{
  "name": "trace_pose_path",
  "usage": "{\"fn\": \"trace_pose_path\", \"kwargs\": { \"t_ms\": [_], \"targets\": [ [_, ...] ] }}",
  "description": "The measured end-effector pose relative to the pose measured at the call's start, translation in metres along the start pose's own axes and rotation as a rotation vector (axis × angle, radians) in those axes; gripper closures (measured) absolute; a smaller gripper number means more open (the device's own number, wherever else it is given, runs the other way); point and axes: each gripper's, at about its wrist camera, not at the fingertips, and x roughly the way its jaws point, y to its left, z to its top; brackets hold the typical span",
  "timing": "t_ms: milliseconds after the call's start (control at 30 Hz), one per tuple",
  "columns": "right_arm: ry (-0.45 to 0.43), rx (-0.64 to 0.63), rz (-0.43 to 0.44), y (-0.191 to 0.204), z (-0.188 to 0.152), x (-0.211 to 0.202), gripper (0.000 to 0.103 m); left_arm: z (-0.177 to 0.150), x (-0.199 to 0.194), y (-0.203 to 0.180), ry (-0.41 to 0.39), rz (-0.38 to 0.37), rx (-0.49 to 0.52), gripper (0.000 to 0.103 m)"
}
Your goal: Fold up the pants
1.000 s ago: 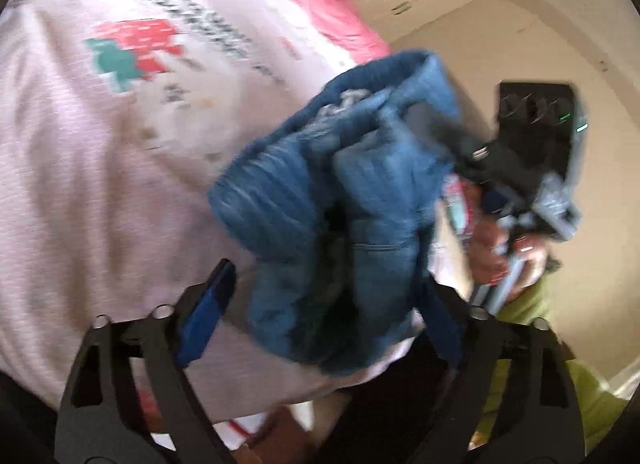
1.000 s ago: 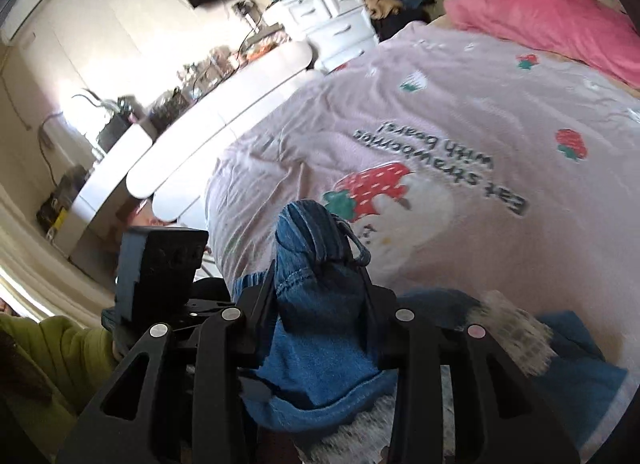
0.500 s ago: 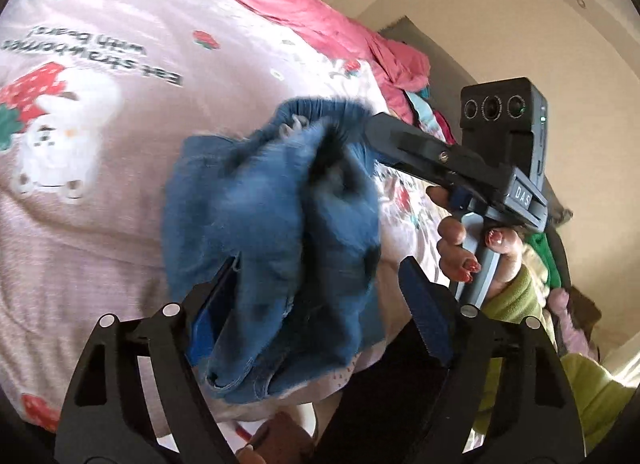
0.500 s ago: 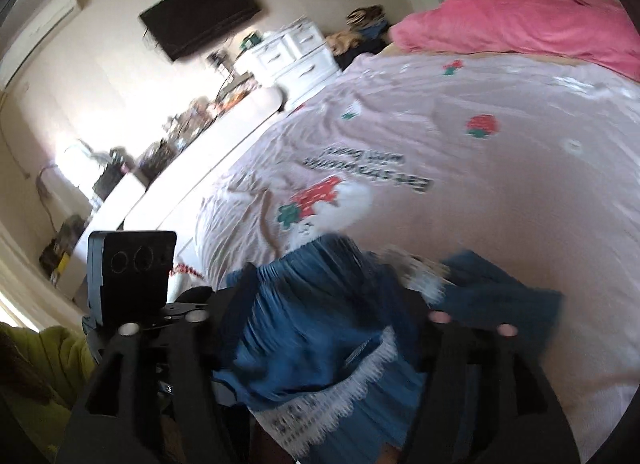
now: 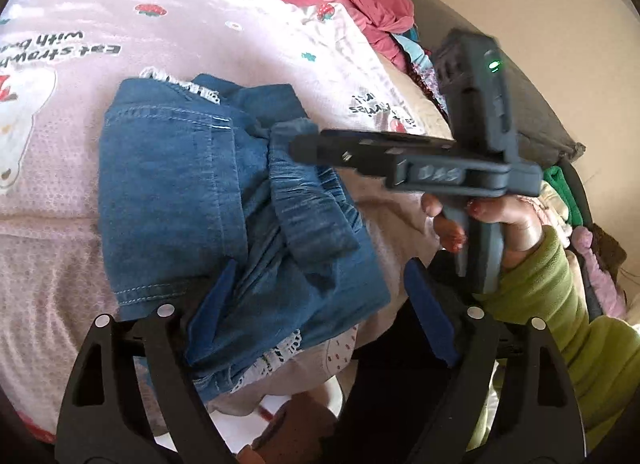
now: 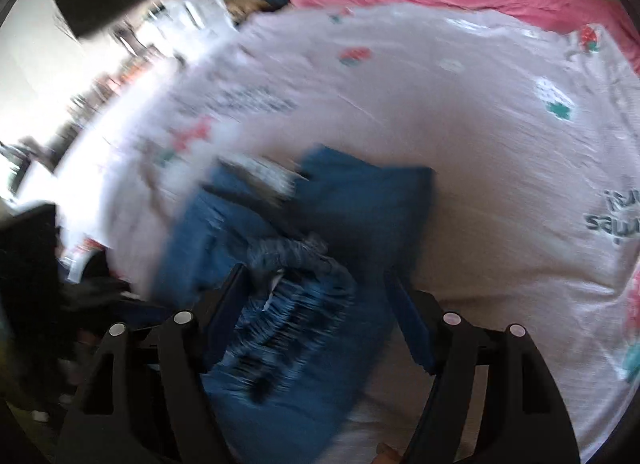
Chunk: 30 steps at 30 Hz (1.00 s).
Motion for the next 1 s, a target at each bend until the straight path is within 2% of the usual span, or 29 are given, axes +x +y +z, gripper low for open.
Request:
{"fn": "trace_pose_path", "kwargs": {
  "t_ms": [167, 333, 633, 867, 1000],
  "targets": [
    [-0.003, 0.032, -0.004, -0.006, -0.003, 0.003, 0.032, -0.002, -0.004, -0.003, -0.006, 0.004, 0.008, 0.026],
    [-0.075, 0.028, -0.005, -0.001, -0.004, -0.018, 0.031, -0.002, -0.013, -0.001, -0.017, 0.010, 0.002, 0.025],
    [-0.168, 0.025, -0.059, 0.008, -0.020, -0.054, 0.026, -0.001, -0.038, -0.005, -0.068, 0.053, 0.020, 0.017],
    [-0.234, -0.027, -0.110, 0.030, -0.047, -0.081, 0.026, 0.002, -0.054, 0.009, -0.108, 0.140, 0.011, 0.014],
    [-0.237, -0.082, -0.110, 0.049, -0.065, -0.088, 0.026, 0.009, -0.061, 0.027, -0.125, 0.200, -0.009, 0.014]
  ]
}}
